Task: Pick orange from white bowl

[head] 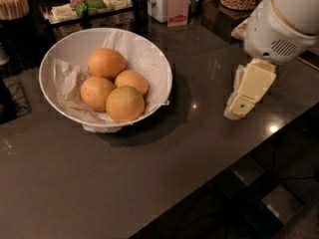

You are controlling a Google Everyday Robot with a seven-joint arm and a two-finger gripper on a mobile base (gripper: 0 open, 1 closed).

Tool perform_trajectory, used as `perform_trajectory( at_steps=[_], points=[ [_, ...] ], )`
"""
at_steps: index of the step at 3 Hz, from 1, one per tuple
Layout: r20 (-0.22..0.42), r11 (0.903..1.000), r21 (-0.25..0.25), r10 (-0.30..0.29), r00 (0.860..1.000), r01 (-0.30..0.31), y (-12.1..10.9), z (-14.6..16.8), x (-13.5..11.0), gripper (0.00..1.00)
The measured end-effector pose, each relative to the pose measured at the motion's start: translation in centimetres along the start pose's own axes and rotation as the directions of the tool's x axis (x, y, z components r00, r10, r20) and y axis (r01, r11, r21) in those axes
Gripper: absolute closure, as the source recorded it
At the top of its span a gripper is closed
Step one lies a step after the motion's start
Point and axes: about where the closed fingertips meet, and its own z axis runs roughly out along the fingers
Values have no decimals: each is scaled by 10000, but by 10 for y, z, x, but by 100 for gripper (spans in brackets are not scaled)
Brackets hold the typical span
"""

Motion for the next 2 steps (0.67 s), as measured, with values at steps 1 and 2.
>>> perform_trajectory(
  at_steps=[1,2],
  points=[
    [681,10000,52,-29,9977,25,-11,9,-32,0],
    [577,9971,306,-708,9958,691,-9,5,-41,0]
  ],
)
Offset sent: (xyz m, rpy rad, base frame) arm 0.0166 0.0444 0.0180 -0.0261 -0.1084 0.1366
